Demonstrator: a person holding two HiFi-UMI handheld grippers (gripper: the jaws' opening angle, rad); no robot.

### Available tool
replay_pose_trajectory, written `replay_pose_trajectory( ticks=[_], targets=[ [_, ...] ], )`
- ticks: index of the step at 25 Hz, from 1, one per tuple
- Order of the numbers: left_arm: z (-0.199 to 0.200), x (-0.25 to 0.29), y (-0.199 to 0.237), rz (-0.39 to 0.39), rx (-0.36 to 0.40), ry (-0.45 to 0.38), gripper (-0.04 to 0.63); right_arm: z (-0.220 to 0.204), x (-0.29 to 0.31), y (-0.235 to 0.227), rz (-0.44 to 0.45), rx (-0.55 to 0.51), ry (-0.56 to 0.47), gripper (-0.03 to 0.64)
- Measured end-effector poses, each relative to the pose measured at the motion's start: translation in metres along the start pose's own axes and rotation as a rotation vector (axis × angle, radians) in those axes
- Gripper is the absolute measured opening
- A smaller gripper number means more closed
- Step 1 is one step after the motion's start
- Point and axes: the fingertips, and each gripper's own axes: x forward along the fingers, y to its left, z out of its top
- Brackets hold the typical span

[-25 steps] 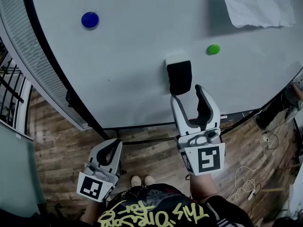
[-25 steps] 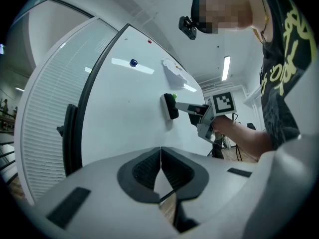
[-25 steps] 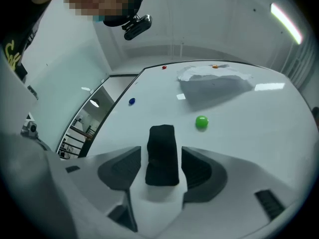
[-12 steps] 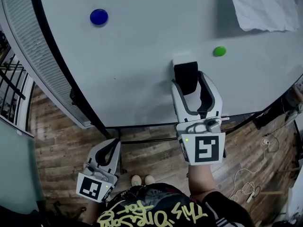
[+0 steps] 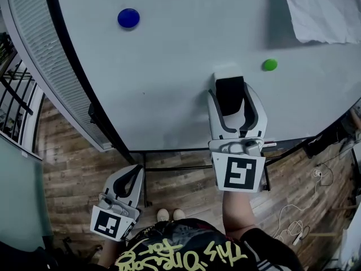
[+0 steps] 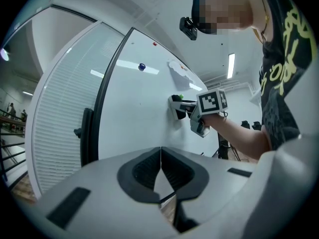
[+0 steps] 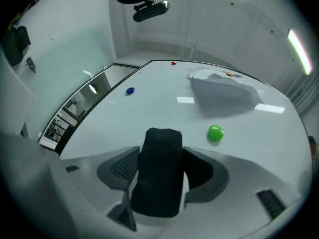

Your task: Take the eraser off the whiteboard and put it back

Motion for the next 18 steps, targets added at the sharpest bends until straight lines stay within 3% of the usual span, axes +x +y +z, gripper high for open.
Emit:
replay_pose_trajectory(
  ticks=[18],
  targets=[
    [-0.005,0.004,0.013,0.012,-0.008,-0.001,0.008,-0.008,0.012,0.002,-0.035,0.032,-0.015,0.259]
  ],
)
